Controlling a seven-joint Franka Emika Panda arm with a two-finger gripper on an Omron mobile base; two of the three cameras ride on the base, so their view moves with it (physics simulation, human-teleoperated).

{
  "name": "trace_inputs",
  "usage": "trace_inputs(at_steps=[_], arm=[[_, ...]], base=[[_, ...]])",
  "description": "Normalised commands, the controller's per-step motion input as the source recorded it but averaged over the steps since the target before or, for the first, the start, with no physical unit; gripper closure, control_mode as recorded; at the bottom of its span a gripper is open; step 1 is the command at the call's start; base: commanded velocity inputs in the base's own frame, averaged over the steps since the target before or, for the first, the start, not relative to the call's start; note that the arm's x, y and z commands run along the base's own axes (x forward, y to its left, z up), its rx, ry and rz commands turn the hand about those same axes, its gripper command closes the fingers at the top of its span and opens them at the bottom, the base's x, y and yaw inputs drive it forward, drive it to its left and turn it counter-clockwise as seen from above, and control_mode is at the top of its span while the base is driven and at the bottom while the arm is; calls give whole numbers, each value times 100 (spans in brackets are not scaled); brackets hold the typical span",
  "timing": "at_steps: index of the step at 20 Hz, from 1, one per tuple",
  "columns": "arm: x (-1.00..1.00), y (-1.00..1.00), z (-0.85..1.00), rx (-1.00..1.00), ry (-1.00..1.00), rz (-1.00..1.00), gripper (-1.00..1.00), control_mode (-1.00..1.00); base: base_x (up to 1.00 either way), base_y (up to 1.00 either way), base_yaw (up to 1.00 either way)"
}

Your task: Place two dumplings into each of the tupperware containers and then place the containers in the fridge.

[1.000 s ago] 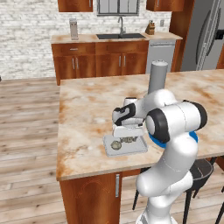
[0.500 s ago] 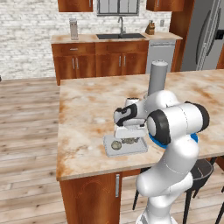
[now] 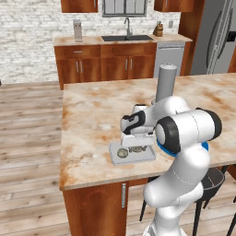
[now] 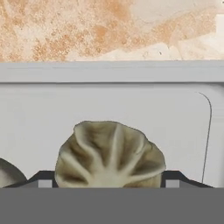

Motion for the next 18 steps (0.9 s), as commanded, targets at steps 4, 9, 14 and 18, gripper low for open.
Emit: trace_inputs(at_steps=[4, 9, 14, 18], arm=[[0, 0, 0, 0, 1, 0, -100, -100], [0, 0, 0, 0, 0, 0, -100, -100], [-10, 0, 16, 0, 0, 0, -100, -100], [-58, -5, 51, 0, 0, -5, -100, -100]], base=[[0, 0, 0], [0, 0, 0], [0, 0, 0], [0, 0, 0]])
